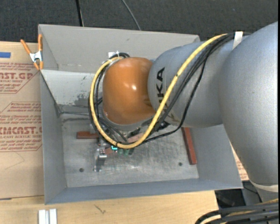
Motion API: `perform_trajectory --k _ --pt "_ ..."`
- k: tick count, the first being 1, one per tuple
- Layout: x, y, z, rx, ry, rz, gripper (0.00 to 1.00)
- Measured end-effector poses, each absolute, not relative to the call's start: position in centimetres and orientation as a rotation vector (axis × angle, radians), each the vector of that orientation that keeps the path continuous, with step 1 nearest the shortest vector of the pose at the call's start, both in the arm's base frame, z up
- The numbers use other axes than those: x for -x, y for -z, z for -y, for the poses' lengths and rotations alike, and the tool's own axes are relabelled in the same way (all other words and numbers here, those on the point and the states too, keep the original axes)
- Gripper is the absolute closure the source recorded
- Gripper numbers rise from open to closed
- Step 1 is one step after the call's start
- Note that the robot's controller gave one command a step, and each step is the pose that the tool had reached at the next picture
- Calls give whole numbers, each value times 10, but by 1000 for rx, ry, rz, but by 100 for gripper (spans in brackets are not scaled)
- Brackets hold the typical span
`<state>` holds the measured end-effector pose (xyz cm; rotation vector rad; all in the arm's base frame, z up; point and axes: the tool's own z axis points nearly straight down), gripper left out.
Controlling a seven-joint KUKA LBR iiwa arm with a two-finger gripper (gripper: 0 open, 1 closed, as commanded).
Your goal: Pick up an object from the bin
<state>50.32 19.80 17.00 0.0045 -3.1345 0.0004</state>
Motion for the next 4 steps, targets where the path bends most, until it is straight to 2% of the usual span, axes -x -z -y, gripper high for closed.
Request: perform_trajectory --k 1,2,3,4 --pt "-505 -174 -197 -1 2 3141 0" --pt "-551 -101 -176 -12 4 3148 0" --pt "-555 -73 -144 306 7 3124 100" --pt "-555 -73 -144 307 7 3124 100"
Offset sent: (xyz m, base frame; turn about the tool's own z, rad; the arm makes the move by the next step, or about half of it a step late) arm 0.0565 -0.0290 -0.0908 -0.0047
